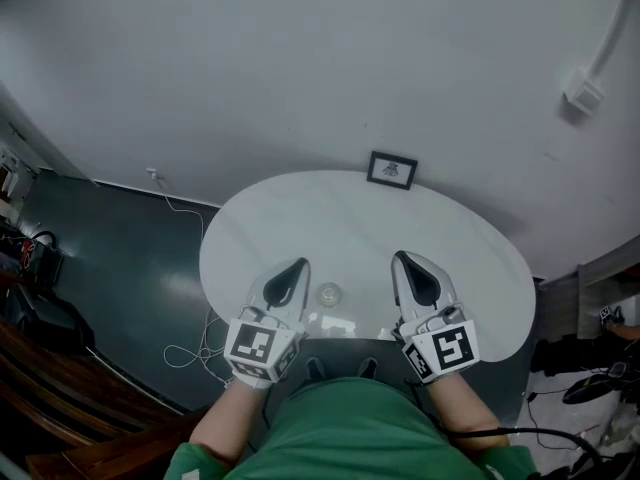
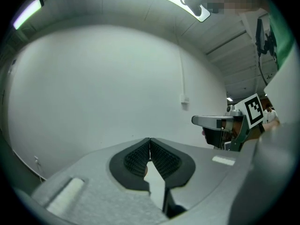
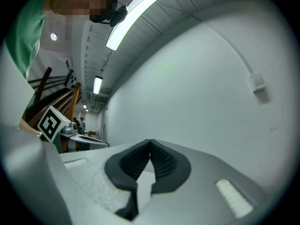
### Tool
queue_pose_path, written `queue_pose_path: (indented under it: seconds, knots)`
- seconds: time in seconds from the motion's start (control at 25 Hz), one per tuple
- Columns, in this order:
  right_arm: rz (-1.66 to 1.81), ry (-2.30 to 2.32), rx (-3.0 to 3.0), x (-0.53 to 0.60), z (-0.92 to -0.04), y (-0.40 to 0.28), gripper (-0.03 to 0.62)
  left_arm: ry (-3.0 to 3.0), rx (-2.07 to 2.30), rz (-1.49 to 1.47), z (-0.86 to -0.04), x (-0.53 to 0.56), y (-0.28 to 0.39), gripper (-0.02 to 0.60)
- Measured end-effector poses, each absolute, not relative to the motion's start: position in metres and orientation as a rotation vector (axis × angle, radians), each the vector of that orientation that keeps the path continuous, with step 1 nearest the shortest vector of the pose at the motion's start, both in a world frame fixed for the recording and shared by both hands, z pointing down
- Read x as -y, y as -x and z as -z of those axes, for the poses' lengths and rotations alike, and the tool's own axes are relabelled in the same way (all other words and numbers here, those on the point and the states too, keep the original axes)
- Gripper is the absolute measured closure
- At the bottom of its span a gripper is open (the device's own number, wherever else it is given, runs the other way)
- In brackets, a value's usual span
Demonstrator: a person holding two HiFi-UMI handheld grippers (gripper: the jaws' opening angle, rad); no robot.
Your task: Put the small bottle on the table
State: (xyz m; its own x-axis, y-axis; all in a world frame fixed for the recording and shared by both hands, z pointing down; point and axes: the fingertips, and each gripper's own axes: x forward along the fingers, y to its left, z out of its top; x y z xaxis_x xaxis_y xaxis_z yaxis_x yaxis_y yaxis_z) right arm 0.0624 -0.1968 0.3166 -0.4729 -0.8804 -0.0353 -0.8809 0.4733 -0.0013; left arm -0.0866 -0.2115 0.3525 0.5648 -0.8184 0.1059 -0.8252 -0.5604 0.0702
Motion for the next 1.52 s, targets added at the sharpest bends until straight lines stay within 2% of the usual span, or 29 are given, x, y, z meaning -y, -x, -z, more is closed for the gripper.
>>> queue_pose_path:
  seconds: [1.52]
  knots:
    - [-0.045, 1.570, -2.715, 0.198, -0.320, -0.053, 0.591, -2.697, 1.388, -0.171, -0.372, 0.210, 0.073, 0.569]
